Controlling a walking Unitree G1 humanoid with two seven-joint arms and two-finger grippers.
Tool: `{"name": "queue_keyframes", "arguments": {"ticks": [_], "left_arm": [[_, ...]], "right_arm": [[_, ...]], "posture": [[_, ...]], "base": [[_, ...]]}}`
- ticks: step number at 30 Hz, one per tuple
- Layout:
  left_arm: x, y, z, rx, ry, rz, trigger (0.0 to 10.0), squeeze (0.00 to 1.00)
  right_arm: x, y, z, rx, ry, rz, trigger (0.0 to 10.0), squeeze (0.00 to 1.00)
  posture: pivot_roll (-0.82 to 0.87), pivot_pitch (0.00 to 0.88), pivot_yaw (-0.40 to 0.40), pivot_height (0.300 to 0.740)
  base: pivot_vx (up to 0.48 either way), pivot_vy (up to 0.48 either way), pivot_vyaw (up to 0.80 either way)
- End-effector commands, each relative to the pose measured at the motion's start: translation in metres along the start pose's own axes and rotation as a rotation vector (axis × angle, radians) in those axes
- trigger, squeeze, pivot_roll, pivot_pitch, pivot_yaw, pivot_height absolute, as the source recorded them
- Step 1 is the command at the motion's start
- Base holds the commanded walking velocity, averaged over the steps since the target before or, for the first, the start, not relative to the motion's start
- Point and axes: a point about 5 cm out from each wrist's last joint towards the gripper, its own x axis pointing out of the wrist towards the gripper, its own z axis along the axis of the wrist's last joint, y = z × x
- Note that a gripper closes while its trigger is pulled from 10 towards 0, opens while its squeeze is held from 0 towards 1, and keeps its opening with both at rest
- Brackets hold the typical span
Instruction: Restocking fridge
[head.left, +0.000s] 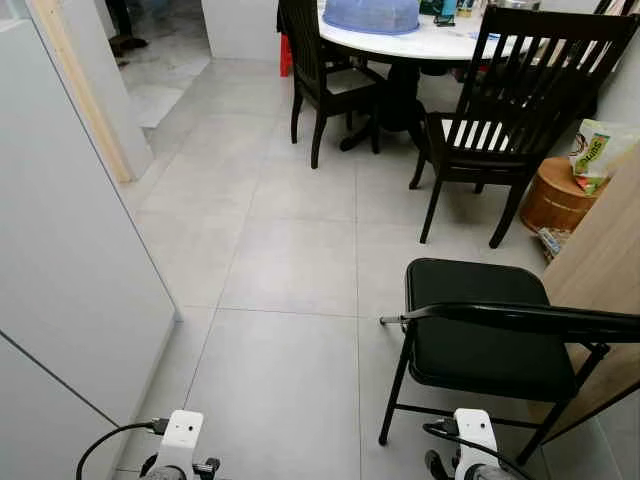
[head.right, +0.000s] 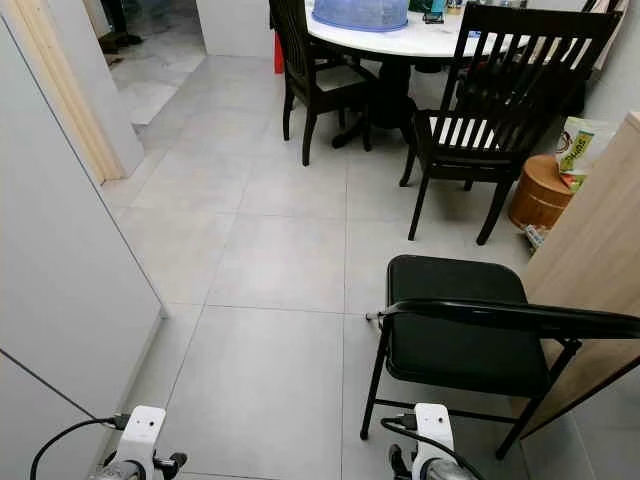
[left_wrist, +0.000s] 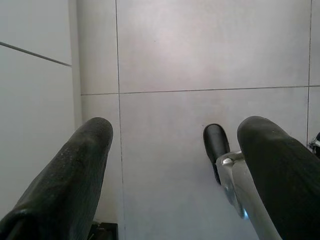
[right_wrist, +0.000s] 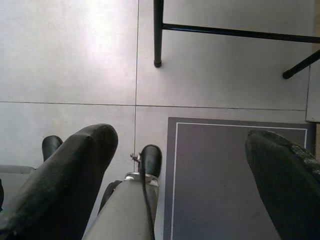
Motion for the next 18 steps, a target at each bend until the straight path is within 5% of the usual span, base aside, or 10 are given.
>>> {"name": "queue_keyframes", "arguments": {"ticks": [1, 5, 18], "left_arm": [[-0.0003, -0.0008, -0.0031, 0.006, 0.011, -0.009, 10.0, 0.00], [-0.0005, -0.0011, -0.0045, 0.008, 0.015, -0.016, 10.0, 0.00], [-0.0004, 0.0016, -0.0050, 0.008, 0.034, -0.011, 10.0, 0.00]], "right_arm": [[0.0002, 0.0011, 0.0013, 0.014, 0.001, 0.000, 10.0, 0.00], [0.0001, -0.0001, 0.0027, 0.006, -0.005, -0.012, 10.0, 0.00], [0.0001, 0.0015, 0.0053, 0.009, -0.020, 0.012, 10.0, 0.00]], "posture": [[0.06, 0.000, -0.015, 0.740], [0.07, 0.000, -0.017, 0.740], [0.07, 0.000, -0.020, 0.740]], "base": [[0.000, 0.000, 0.00], [0.000, 0.000, 0.00], [0.000, 0.000, 0.79]]}}
